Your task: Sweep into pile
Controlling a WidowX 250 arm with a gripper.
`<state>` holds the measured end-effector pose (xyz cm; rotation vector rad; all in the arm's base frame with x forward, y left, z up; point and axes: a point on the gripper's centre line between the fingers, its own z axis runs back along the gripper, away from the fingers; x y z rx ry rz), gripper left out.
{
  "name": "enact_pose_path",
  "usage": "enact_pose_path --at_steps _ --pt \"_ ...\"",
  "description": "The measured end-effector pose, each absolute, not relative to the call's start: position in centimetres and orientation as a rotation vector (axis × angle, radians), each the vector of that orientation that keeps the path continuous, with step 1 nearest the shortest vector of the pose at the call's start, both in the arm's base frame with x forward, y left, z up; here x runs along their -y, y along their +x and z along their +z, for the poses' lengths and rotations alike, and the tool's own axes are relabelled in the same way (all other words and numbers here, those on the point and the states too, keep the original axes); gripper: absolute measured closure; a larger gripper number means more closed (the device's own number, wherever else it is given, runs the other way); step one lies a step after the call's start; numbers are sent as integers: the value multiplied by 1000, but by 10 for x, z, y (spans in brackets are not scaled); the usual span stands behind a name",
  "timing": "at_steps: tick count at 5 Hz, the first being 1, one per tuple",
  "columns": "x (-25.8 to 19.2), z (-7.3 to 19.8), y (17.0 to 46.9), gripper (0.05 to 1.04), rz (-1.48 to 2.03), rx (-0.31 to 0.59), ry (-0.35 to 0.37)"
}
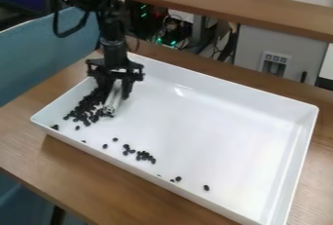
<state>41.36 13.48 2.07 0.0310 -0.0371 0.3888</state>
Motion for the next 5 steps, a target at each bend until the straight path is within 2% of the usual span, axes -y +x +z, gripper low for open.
enact_pose_path --at_steps 1,2,3,4,5 --pt "-129 17 412 96 367 29 16" --pt "-125 19 412 79 366 13 11" --pt "-110 28 414 83 362 9 39" --pt "-91 59 416 83 329 67 47" --pt "-67 67 404 83 290 87 59"
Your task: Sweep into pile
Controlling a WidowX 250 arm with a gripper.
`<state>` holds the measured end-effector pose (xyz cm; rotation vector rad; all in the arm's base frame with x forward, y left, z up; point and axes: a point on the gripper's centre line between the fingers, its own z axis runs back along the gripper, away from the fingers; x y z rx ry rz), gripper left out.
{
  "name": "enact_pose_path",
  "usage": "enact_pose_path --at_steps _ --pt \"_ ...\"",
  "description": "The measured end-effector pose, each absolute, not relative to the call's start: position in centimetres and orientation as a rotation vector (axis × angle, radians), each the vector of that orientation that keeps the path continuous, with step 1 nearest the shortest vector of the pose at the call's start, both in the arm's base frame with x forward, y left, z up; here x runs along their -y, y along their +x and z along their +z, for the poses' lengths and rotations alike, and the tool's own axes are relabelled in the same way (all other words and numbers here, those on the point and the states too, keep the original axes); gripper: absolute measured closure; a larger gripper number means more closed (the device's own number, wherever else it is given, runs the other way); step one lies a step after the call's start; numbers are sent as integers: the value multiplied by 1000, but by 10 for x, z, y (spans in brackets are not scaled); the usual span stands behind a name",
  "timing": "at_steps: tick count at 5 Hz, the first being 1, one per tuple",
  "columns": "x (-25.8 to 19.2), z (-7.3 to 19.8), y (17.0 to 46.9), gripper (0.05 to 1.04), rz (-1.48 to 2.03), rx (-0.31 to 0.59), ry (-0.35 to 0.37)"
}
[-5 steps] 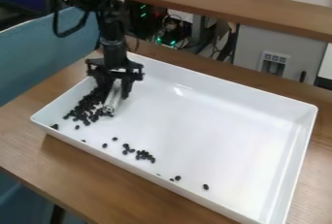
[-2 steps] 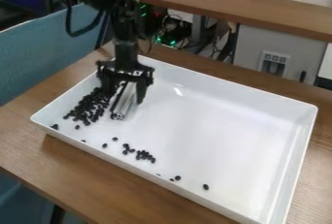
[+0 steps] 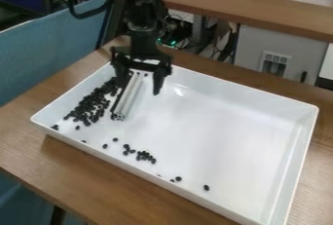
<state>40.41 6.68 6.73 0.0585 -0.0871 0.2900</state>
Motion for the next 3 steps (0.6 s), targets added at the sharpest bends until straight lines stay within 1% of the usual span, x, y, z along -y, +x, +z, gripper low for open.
enact_pose_path --at_steps 1,2,3 --pt "-23 84 390 83 173 128 68" --pt "13 87 375 83 75 134 52" --pt "40 100 359 83 -10 174 76"
